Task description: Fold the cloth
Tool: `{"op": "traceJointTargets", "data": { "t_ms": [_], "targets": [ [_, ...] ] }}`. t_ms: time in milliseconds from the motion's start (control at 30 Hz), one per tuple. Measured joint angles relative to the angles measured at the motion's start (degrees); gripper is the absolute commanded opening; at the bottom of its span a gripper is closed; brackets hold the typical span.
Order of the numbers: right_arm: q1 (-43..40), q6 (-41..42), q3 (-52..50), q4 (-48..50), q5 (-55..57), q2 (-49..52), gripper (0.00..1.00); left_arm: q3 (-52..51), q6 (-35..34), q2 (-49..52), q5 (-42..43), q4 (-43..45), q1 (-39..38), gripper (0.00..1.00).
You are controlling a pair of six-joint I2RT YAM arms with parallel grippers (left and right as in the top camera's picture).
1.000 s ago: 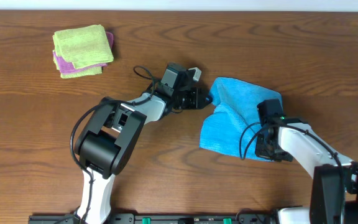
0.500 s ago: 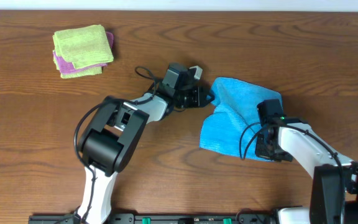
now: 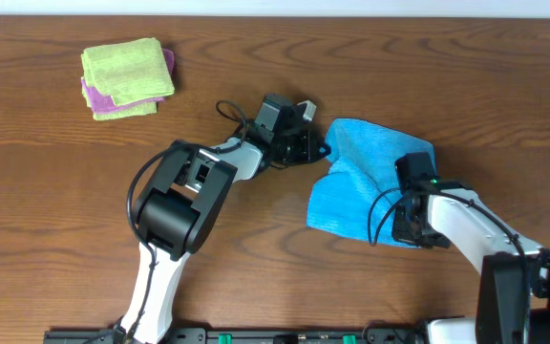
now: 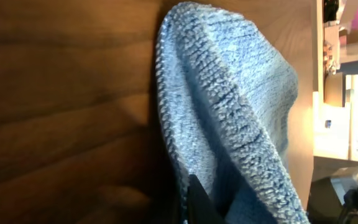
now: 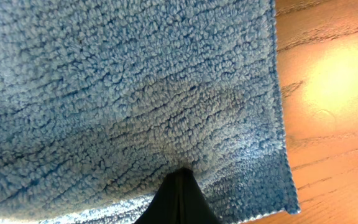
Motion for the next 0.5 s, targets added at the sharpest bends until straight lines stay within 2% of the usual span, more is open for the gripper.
{"op": "traceJointTargets", "data": {
  "t_ms": [500],
  "targets": [
    [1.14,-2.58,-0.02,0.26,0.02,0.00,0.01,0.02,1.16,0.04,2.78,-1.22,11.23,0.06]
  ]
}}
